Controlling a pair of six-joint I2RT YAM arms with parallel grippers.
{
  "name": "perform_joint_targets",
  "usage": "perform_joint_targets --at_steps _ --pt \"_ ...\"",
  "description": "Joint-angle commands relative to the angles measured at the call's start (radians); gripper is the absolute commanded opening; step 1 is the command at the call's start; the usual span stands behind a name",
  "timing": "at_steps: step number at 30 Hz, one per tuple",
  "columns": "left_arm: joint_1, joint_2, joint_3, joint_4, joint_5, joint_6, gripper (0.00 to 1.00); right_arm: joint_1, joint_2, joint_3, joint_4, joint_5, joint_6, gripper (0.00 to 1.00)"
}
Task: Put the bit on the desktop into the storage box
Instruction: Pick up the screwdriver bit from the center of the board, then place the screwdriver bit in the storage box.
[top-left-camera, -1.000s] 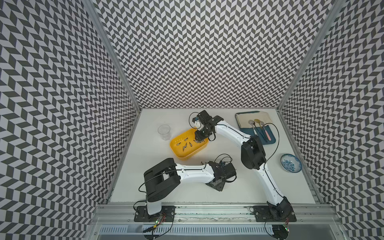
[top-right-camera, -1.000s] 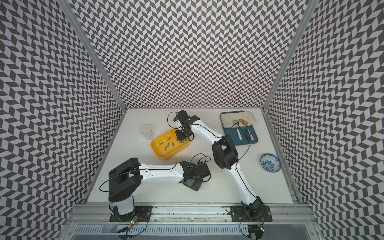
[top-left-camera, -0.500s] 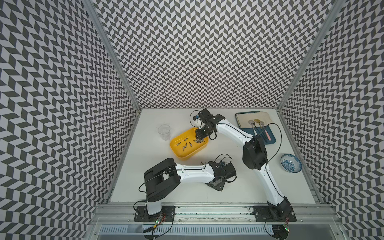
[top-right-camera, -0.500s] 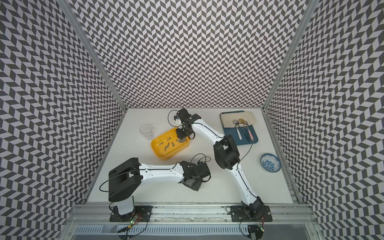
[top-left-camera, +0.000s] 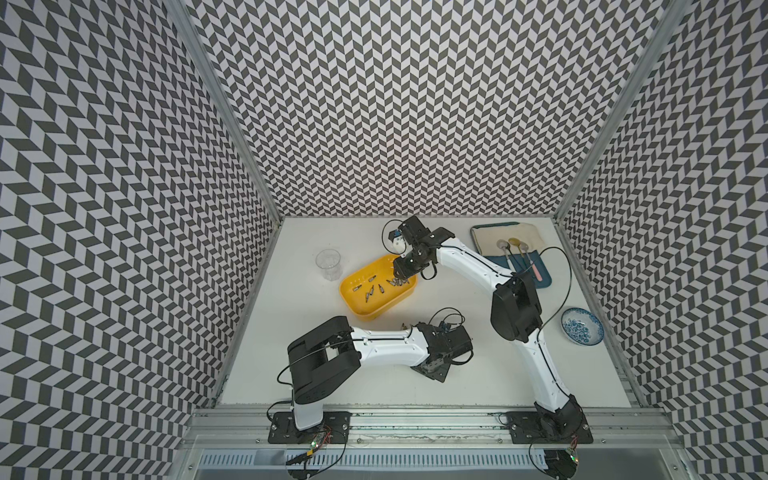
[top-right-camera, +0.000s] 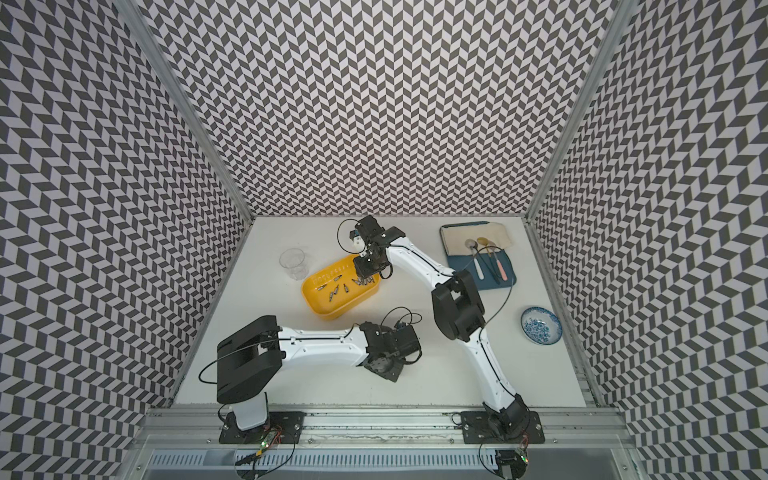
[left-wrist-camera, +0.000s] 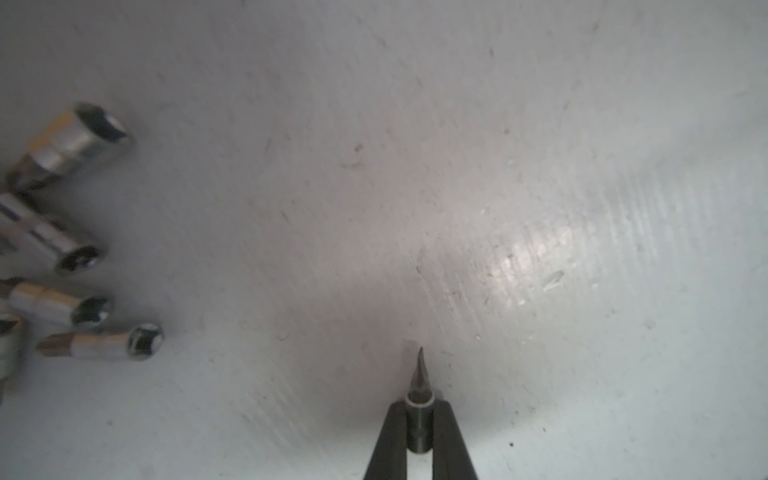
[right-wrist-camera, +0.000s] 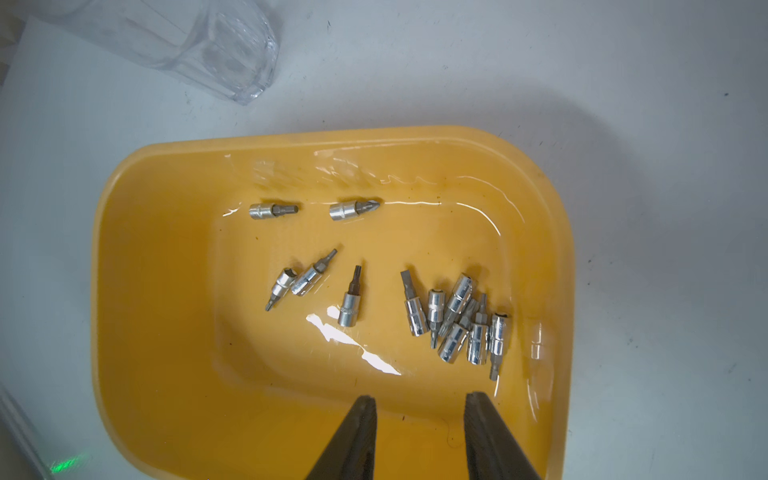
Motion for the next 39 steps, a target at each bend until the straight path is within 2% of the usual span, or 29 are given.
perform_joint_targets --at_steps 1,8,14,18,22,25,28,39 --pt "0.007 0.013 -0.017 -0.002 0.018 0.007 0.00 -0.012 -0.091 -0.031 0.035 0.021 0.006 0.40" --pt "0.064 -0.076 0.041 -0.064 0.004 0.045 0.00 -0.089 -0.194 -0.039 0.043 -0.020 0.051 0.40" --pt "0.237 -0.192 0.109 -0.087 0.035 0.160 0.00 -0.130 -0.308 -0.144 0.046 0.011 0.068 0.40" --pt "0.375 -0.217 0.200 -0.136 0.045 0.262 0.00 -0.160 -0.418 -0.317 0.102 0.005 0.080 0.40" --pt "0.511 -0.189 0.285 -0.164 0.032 0.356 0.00 -0.169 -0.521 -0.495 0.169 -0.016 0.104 0.40" --pt "0.575 -0.156 0.321 -0.136 -0.024 0.397 0.00 -0.170 -0.579 -0.597 0.222 -0.041 0.129 0.40" --pt "0.627 -0.115 0.326 -0.078 -0.024 0.418 0.00 -0.169 -0.613 -0.657 0.251 -0.061 0.145 0.40" --pt "0.716 0.096 0.391 0.012 -0.001 0.456 0.00 -0.169 -0.714 -0.803 0.269 -0.095 0.150 0.40"
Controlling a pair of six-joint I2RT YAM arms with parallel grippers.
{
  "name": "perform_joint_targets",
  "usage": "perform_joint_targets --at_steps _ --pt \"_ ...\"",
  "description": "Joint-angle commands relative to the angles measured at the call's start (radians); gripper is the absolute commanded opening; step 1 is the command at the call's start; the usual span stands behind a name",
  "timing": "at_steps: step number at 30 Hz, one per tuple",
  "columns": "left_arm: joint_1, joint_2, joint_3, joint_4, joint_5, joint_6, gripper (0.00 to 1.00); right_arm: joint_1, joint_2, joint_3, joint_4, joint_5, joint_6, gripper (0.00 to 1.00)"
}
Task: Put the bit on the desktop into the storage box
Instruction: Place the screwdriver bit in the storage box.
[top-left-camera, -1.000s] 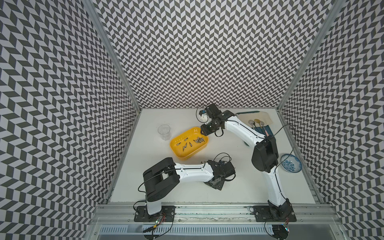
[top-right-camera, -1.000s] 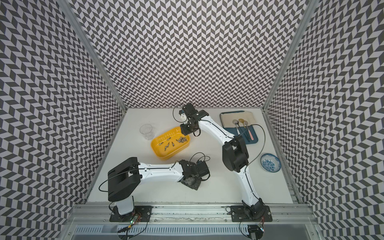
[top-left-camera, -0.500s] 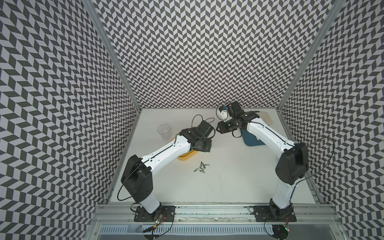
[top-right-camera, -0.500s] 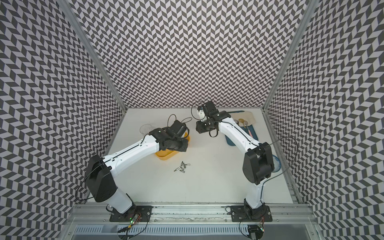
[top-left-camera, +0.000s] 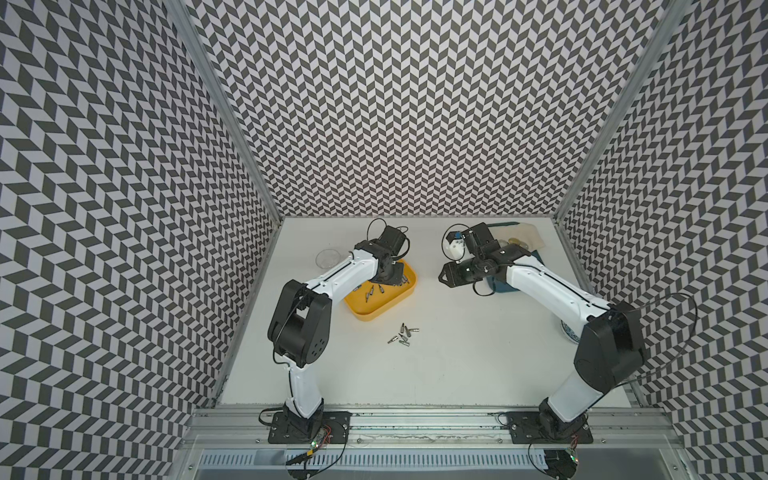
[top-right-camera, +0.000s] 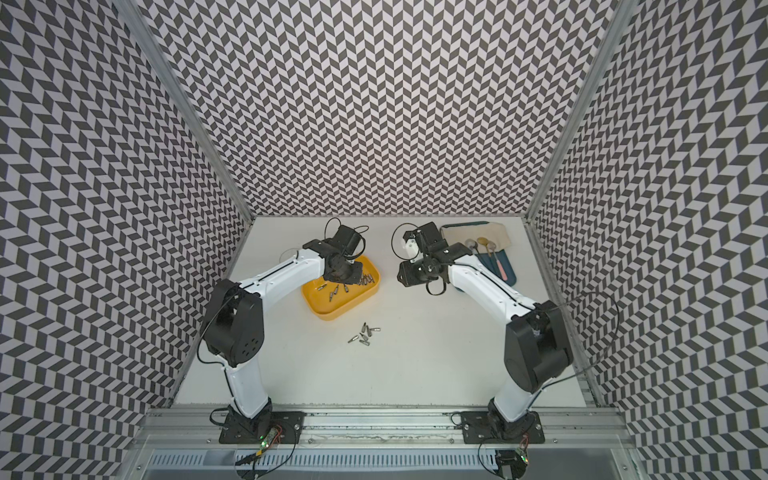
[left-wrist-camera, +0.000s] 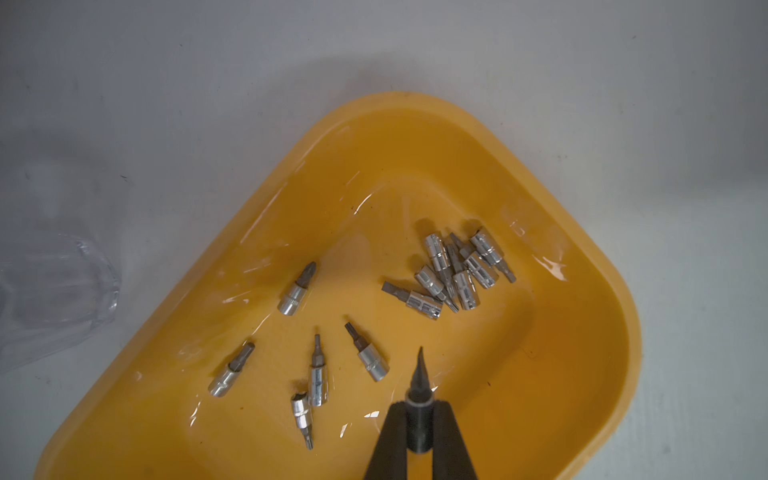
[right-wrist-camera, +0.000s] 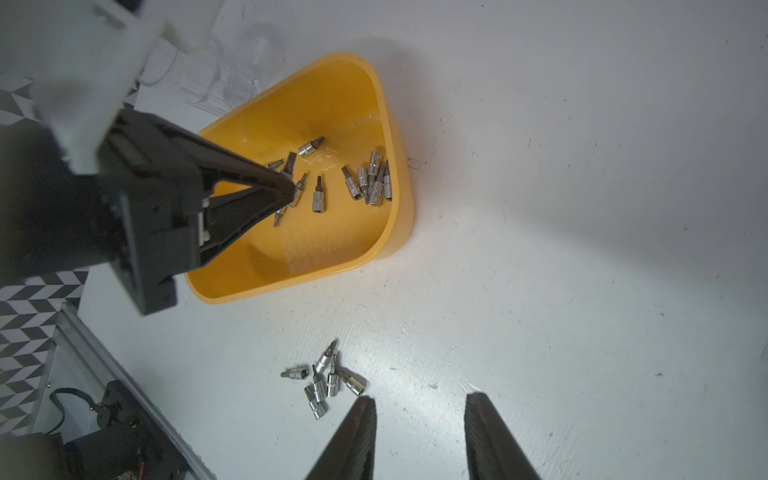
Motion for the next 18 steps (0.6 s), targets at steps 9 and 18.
perform_joint_targets --at_steps 9,18 --pt "0.045 0.126 0.096 0.068 0.016 0.050 0.00 0.039 -0.071 -0.161 0.101 -0.056 0.019 0.40" --pt "0.053 0.182 0.109 0.094 0.030 0.052 0.00 0.104 -0.132 -0.260 0.152 -0.041 0.013 0.40"
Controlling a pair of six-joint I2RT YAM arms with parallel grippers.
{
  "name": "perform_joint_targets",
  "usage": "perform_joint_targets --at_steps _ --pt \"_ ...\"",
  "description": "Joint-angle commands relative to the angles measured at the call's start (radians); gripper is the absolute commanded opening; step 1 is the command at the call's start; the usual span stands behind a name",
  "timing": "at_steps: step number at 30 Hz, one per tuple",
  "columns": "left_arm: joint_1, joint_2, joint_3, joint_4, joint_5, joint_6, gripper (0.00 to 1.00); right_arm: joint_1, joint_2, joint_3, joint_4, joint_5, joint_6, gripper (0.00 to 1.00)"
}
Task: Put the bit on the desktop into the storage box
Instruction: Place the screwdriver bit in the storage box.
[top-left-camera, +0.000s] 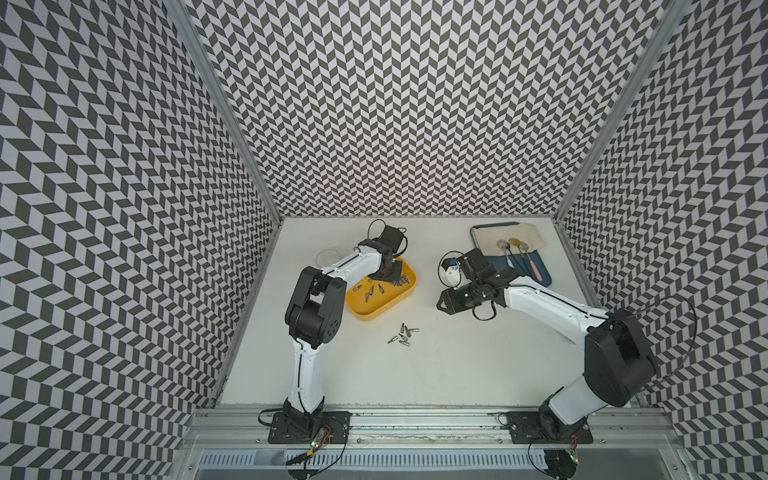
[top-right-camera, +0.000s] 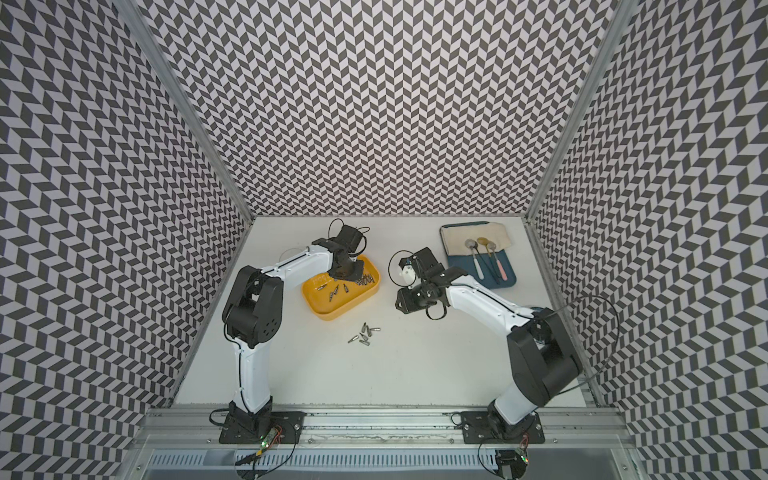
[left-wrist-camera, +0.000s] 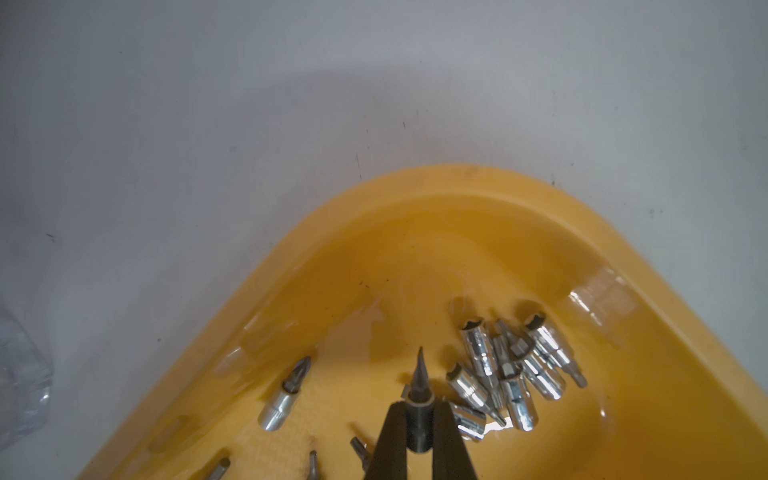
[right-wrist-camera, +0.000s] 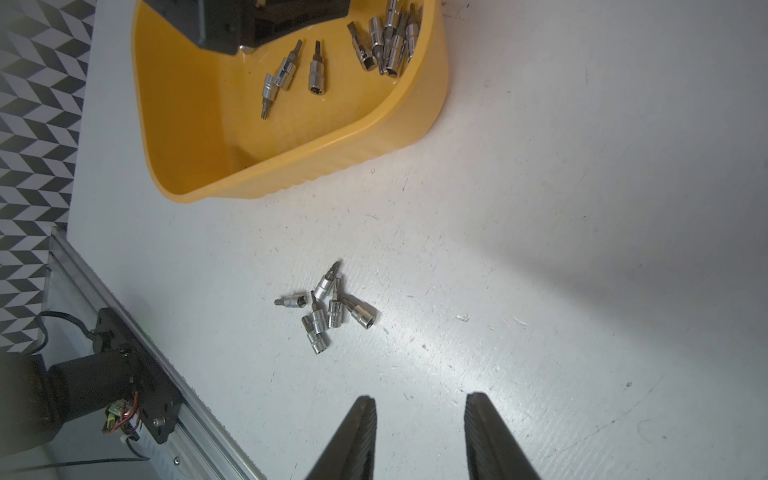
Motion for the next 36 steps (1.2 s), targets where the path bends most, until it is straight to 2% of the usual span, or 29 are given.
perform_joint_targets --at_steps 1,9,21,27,36 --pt "0.006 0.013 0.024 0.032 0.017 0.013 0.00 0.027 -0.063 -0.023 0.074 -0.002 -0.011 0.40" --pt "0.015 0.037 0.039 0.040 0.025 0.017 0.00 0.075 -0.095 -0.111 0.101 0.006 -0.032 0.40" --pt "0.015 0.038 0.004 0.060 0.045 0.002 0.01 0.109 -0.103 -0.159 0.137 0.006 -0.032 0.40" --pt "0.015 0.025 -0.010 0.070 0.047 -0.002 0.13 0.130 -0.089 -0.161 0.141 0.006 -0.032 0.40" --pt "0.014 -0.019 -0.046 0.087 0.045 -0.007 0.27 0.168 -0.059 -0.156 0.148 0.006 -0.032 0.40"
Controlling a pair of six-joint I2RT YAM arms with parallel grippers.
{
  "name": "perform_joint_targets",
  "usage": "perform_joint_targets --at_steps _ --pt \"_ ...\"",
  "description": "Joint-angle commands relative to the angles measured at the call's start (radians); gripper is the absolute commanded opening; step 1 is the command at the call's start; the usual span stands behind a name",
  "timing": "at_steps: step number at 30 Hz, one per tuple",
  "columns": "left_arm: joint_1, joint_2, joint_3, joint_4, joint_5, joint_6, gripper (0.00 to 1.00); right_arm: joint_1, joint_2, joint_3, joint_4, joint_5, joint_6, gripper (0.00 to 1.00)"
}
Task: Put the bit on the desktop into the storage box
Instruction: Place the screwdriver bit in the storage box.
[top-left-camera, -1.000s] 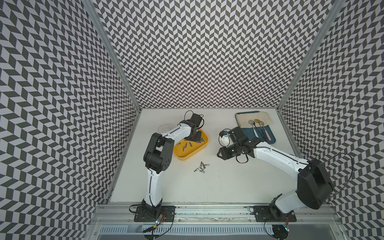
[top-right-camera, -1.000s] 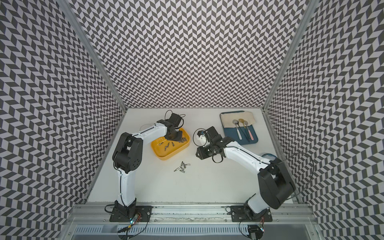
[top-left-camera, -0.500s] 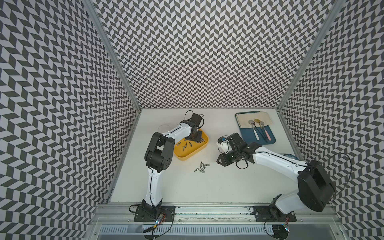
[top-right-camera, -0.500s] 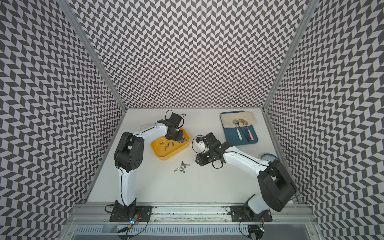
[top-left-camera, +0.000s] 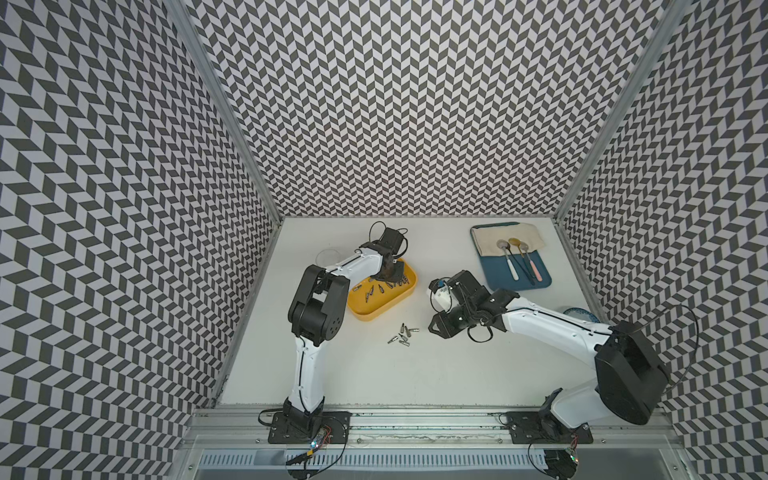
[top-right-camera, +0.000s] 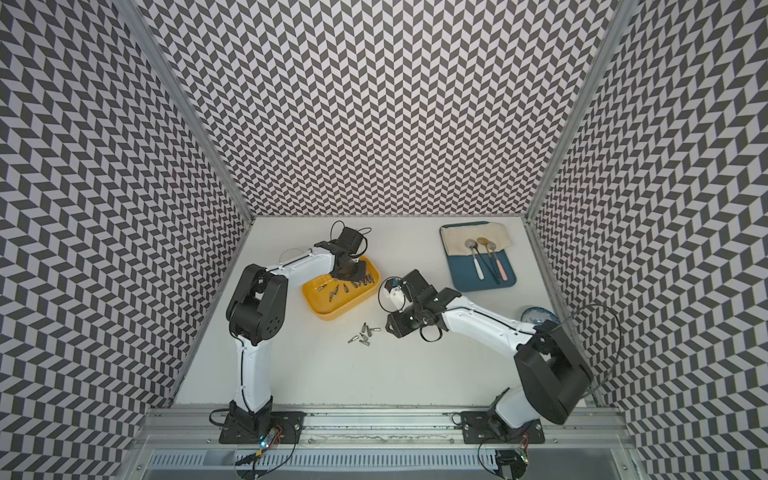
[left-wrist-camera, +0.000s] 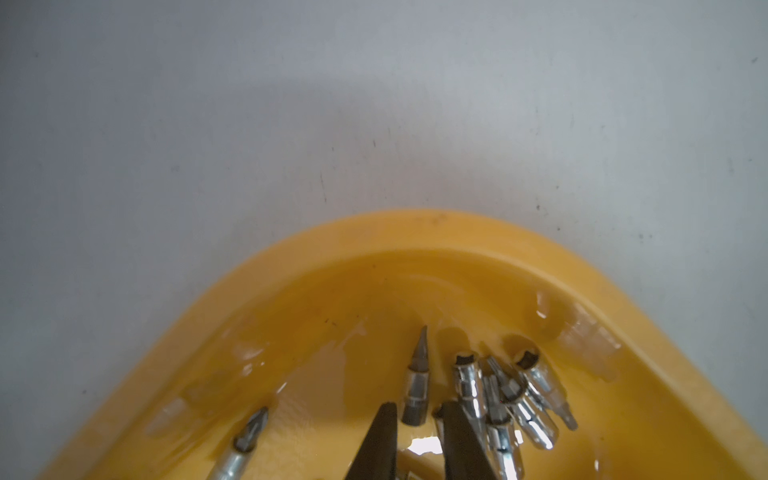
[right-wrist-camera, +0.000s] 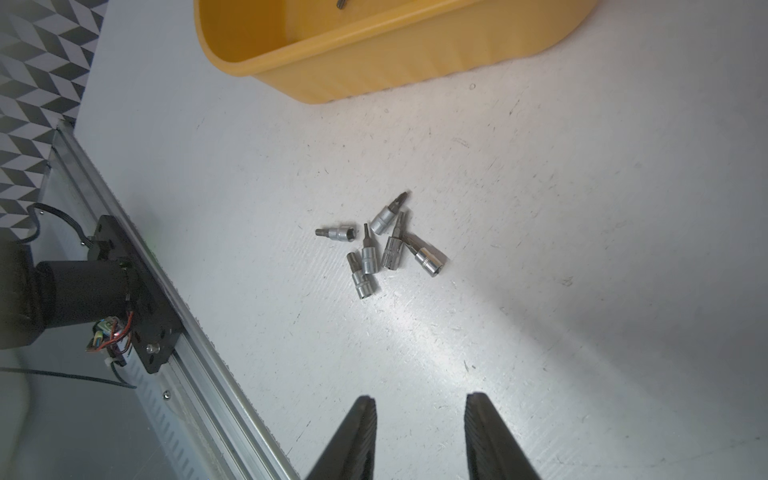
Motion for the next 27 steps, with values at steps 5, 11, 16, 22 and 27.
perform_joint_targets --at_steps 5,11,16,22,27 --pt "0.007 -0.061 -0.013 -0.011 0.002 -0.006 0.27 0.042 0.029 -0.008 0.050 0.005 -0.009 0.40" --pt "0.015 -0.182 -0.016 -0.037 0.033 -0.027 0.35 0.093 0.043 -0.024 0.073 0.005 -0.009 0.40" --pt "0.021 -0.311 -0.060 -0.068 0.038 -0.045 0.39 0.138 0.093 0.006 0.057 0.005 -0.009 0.40" --pt "0.026 -0.487 -0.161 -0.096 0.039 -0.079 0.44 0.154 0.154 0.057 0.069 0.005 -0.009 0.40" --pt "0.031 -0.603 -0.254 -0.117 0.055 -0.093 0.46 0.156 0.176 0.072 0.106 0.005 -0.009 0.40"
